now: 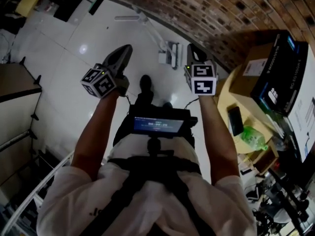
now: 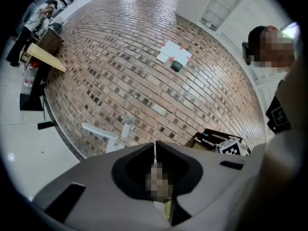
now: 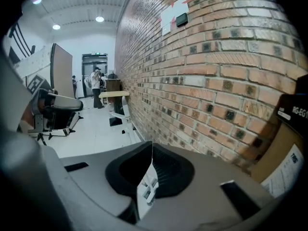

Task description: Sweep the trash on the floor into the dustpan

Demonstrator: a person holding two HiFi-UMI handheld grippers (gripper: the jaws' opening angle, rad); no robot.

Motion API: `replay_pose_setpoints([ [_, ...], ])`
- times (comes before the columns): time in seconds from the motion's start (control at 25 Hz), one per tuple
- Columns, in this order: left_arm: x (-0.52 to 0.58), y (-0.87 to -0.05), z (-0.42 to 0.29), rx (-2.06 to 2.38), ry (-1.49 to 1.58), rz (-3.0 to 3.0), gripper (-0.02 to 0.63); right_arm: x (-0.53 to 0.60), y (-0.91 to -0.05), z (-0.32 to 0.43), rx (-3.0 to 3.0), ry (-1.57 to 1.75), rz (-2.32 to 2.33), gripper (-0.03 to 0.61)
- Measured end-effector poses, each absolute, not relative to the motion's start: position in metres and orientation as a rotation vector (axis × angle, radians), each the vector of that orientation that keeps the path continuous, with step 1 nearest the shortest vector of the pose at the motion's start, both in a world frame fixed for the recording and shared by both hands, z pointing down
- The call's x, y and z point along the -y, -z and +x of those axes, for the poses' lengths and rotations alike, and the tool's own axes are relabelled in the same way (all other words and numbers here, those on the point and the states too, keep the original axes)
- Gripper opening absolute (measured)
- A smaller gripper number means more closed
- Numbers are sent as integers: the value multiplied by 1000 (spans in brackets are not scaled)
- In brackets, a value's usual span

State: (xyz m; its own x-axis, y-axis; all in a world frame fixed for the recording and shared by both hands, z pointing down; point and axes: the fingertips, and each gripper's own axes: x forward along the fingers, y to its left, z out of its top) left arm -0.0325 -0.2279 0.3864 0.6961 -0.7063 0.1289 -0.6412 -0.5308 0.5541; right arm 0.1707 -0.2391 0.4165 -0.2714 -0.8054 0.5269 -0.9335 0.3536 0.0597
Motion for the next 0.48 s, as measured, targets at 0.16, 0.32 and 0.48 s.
replay_pose_setpoints([
  [0.16,190,-385,-18,1032,144,2331,8,212,-410,181,2171,-340,1512,0],
  [0.32,161,-384,-9,1023,152,2333,8,193,-403,188,2188,-330,1535,0],
  [0.48,140,-378,-1,1000,173,2344,8,174,-394,194,2218,-329,1549,0],
])
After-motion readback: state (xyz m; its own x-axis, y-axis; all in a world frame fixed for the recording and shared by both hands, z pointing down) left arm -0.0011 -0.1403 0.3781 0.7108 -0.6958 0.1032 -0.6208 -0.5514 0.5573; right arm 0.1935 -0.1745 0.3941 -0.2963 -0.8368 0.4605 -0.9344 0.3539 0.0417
